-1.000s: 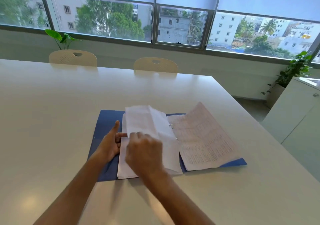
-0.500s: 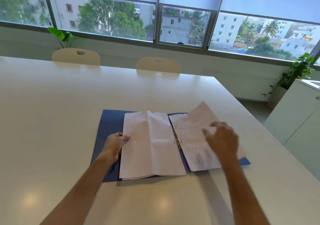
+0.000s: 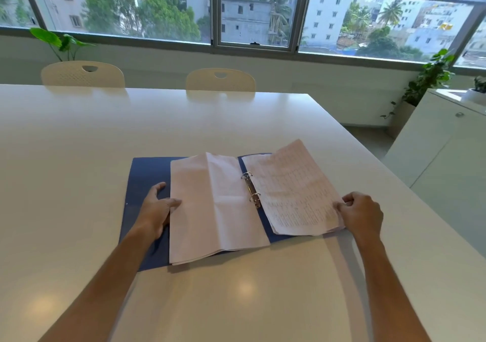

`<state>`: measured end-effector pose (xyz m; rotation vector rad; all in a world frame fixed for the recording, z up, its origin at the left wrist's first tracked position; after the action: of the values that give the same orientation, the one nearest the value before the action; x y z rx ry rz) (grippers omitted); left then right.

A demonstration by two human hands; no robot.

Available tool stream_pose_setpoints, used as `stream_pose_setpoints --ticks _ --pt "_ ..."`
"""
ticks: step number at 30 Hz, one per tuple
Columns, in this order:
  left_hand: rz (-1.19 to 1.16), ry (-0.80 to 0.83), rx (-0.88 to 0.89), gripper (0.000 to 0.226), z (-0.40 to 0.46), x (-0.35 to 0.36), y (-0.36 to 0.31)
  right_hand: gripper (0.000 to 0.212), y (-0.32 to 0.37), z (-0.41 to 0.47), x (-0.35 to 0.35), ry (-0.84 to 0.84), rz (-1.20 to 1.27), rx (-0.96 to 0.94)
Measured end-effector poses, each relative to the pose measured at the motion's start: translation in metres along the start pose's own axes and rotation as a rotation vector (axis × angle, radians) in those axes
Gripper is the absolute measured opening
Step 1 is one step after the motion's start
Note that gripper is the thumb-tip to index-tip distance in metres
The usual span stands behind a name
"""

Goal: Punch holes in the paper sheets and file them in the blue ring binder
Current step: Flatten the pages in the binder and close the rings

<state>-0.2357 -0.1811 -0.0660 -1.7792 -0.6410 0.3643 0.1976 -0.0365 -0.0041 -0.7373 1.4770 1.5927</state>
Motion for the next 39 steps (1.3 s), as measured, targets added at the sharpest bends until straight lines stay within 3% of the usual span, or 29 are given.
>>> stream_pose_setpoints --ticks 6,9,14,17,26,33,35,37,39 --pt "-0.036 0.021 0.006 0.063 0.0 0.001 -0.001 0.017 0.007 -0.008 -0.003 -0.237 -0.12 -0.091" --pt "-0.031 0.054 0.004 0.05 -0.003 0.003 -0.003 0.015 0.021 -0.012 -0.013 -0.406 -0.13 -0.198" --pt "-0.062 0.137 -0.029 0.025 -0.007 0.004 -0.004 0.021 0.071 -0.026 -0.037 -0.535 -0.035 -0.322" --pt "-0.072 0.143 -0.047 0.015 -0.009 0.005 -0.005 0.026 0.119 -0.053 -0.036 -0.457 0.094 -0.428" --pt "-0.134 0.213 -0.063 0.061 -0.007 0.004 -0.004 0.021 0.243 -0.178 0.052 -0.167 0.008 -0.918" --pt "-0.106 0.193 -0.032 0.01 -0.009 0.005 -0.004 0.022 0.25 -0.192 0.095 0.021 -0.015 -1.0" --pt "-0.111 0.188 -0.045 0.011 -0.01 0.006 -0.004 0.026 0.246 -0.191 0.101 0.12 0.038 -0.996" --pt "-0.122 0.18 -0.07 0.015 -0.009 0.006 -0.004 0.042 0.237 -0.177 0.099 0.312 0.148 -0.856" --pt "-0.119 0.163 -0.085 0.017 -0.008 0.004 -0.003 0.046 0.222 -0.15 0.085 0.289 0.279 -0.721"
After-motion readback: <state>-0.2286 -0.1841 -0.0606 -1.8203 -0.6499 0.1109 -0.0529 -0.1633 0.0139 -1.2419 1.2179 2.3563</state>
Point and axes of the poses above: each hand's wrist, its own z-axis towards the middle knuckle, its own x-axis out of the palm, y = z × x, the point moved 5 cm from there along z, towards the middle knuckle, and after that the axes turned 5 degrees about y, right-handed, at the moved point
